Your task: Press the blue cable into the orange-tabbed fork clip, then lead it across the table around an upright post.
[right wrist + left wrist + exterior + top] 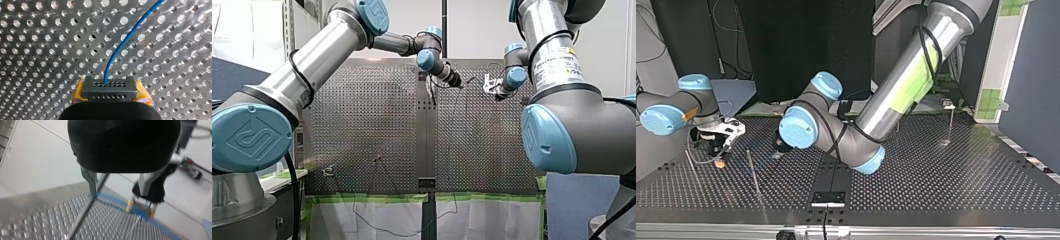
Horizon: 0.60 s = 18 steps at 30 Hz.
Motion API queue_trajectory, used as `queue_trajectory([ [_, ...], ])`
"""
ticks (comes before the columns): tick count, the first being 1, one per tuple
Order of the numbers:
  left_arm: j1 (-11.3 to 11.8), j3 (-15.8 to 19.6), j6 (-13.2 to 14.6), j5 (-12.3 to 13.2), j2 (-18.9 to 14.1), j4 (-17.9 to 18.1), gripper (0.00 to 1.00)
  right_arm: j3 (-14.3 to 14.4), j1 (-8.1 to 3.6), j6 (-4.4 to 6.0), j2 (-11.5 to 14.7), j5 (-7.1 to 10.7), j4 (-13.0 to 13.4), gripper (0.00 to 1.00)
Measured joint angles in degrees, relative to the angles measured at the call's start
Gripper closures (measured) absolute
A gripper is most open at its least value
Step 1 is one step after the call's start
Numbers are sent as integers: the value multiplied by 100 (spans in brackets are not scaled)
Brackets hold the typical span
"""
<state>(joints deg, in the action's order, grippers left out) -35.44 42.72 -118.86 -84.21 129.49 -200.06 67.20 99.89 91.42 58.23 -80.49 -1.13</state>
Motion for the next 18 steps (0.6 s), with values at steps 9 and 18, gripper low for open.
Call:
queue_trajectory([
  [9,-19,-2,-335,385,-349,-130,18,0,13,0,-15,-11,6,100],
  [18,-126,1,-606,376,-376,47,18,0,33,0,-23,-7,0,100],
])
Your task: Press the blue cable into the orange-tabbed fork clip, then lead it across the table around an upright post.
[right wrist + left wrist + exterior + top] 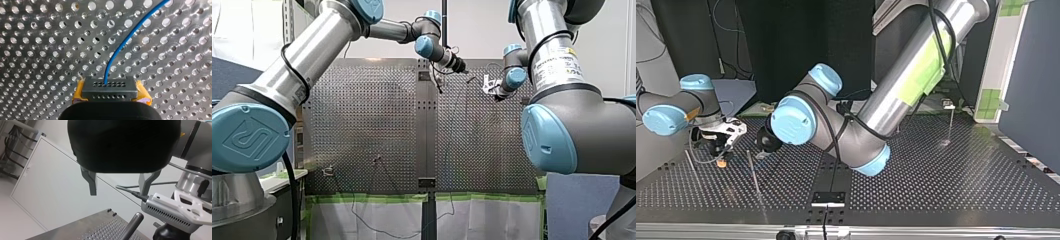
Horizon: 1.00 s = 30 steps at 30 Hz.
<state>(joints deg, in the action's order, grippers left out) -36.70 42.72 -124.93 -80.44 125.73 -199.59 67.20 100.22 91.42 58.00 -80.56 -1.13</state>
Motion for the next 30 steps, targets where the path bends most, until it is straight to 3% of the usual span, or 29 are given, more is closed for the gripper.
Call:
queue_trajectory([
  [7,-31,-1,18,-99,-2,-17,18,0,10,0,-2,4,0,100],
  [19,-36,-2,349,-619,-2,-192,18,-1,18,0,-2,8,-5,100],
  [25,-35,-1,540,-913,-2,-466,0,0,27,0,-2,13,-9,100],
  [30,-50,-1,692,-1162,-2,-716,0,-1,35,0,-2,20,-9,100],
])
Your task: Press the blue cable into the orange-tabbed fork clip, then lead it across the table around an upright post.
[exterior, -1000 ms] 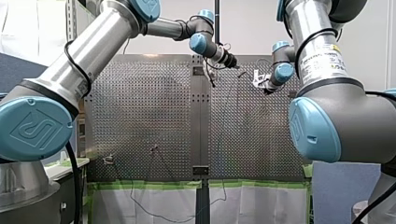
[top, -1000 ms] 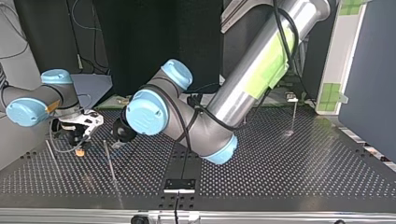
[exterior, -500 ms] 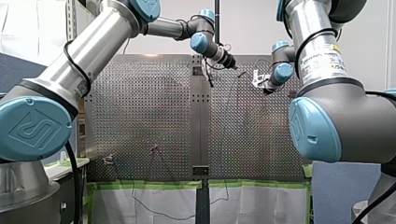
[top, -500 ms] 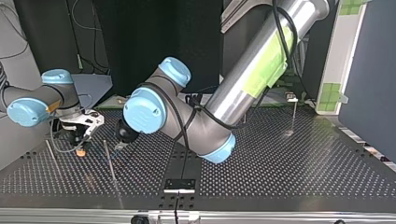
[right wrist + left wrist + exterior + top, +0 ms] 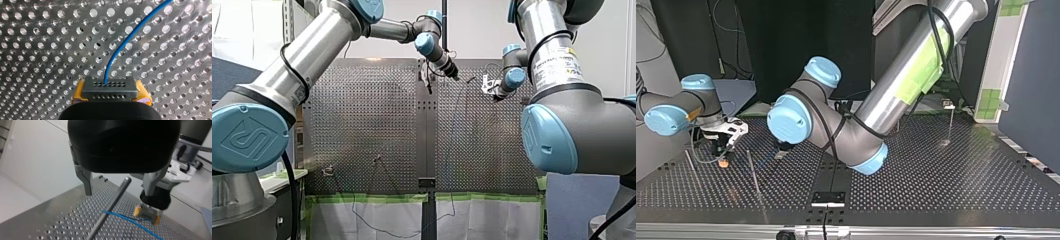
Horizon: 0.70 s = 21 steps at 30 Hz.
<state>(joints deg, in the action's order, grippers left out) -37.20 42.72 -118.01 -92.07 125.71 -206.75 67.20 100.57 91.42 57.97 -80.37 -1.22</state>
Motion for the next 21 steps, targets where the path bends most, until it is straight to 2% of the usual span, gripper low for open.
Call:
queue_trajectory([
  [6,-13,2,92,-301,0,-244,0,1,9,0,0,2,-3,100],
  [14,-16,-1,103,-709,0,-298,0,1,22,0,0,9,-8,100],
  [21,-17,0,105,-803,0,-305,0,1,34,-4,0,7,-9,100],
])
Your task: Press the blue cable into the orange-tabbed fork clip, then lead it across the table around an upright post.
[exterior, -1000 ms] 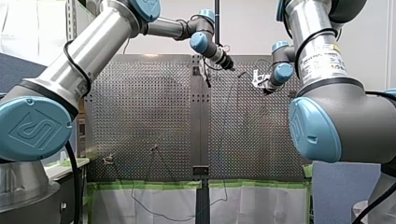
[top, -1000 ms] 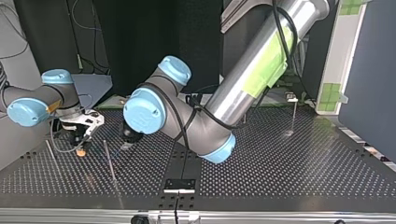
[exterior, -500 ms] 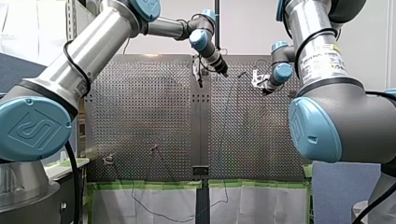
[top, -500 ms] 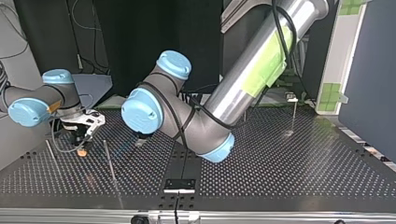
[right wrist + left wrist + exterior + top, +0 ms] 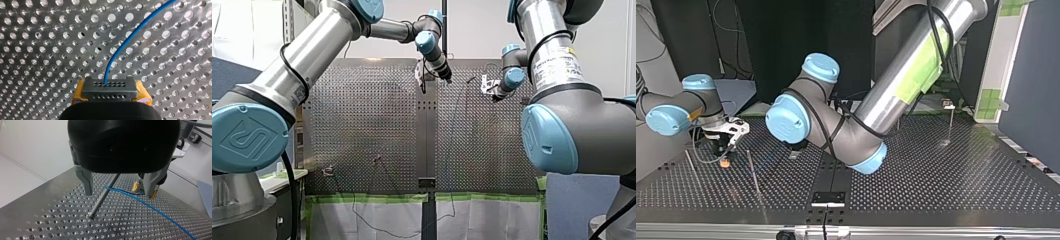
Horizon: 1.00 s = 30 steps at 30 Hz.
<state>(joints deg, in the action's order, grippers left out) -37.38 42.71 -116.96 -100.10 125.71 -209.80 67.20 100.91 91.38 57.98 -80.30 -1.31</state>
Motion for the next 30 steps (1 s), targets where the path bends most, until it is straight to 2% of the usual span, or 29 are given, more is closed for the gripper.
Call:
queue_trajectory([
  [6,-18,1,-4,-76,0,-31,0,0,10,-6,0,-7,0,100],
  [13,-161,104,46,-386,-32,-22,0,0,8,-12,0,-5,0,100],
  [19,-197,387,29,-512,-251,228,0,0,-3,-13,0,-8,4,100],
  [25,-137,689,-203,-598,-546,530,0,0,2,-13,0,-12,4,100],
  [30,-70,943,-328,-815,-801,781,0,0,10,-13,0,-9,1,100],
])
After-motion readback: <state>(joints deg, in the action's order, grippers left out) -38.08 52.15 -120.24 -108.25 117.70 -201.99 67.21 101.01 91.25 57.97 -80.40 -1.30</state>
